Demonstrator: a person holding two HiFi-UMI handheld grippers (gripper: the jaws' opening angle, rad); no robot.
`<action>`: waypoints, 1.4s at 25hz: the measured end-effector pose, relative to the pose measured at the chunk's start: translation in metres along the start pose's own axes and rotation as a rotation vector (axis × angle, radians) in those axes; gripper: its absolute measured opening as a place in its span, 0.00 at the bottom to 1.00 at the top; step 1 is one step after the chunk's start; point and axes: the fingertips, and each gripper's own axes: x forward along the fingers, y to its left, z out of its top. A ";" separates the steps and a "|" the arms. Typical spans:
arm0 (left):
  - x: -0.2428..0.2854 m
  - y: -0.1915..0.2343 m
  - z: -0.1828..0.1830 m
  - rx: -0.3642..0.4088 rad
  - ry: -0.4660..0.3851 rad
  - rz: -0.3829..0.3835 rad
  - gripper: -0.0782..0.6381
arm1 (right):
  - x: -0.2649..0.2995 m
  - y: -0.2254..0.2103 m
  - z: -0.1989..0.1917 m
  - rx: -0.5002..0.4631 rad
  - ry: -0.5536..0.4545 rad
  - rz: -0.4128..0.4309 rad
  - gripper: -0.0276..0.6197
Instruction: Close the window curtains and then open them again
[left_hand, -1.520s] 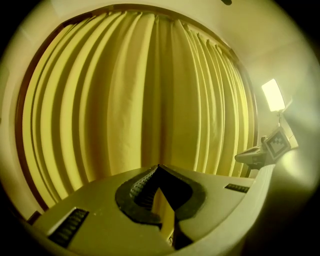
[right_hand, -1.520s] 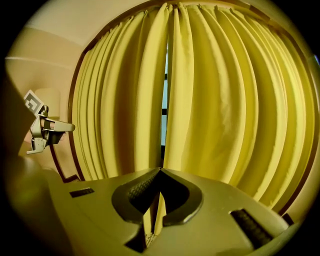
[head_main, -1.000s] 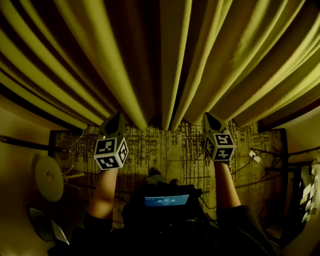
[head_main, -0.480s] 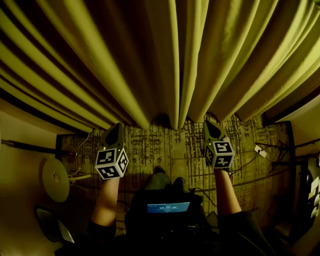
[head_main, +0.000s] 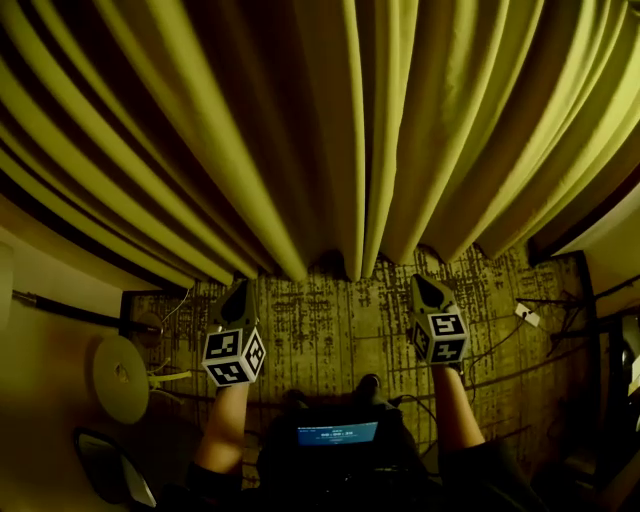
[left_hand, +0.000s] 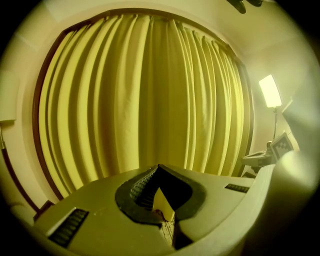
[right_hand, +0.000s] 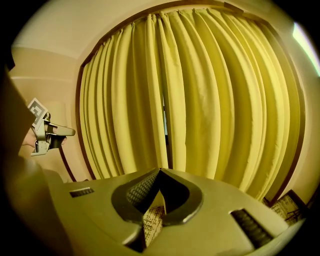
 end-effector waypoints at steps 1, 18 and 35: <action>-0.003 0.004 -0.001 -0.003 0.000 -0.005 0.12 | -0.002 0.004 -0.001 0.009 0.003 -0.005 0.06; -0.073 0.113 -0.060 -0.016 0.044 -0.012 0.12 | -0.012 0.108 -0.031 -0.021 0.059 -0.015 0.06; -0.097 0.101 -0.077 -0.039 0.053 -0.064 0.12 | -0.040 0.113 -0.054 0.003 0.087 -0.050 0.06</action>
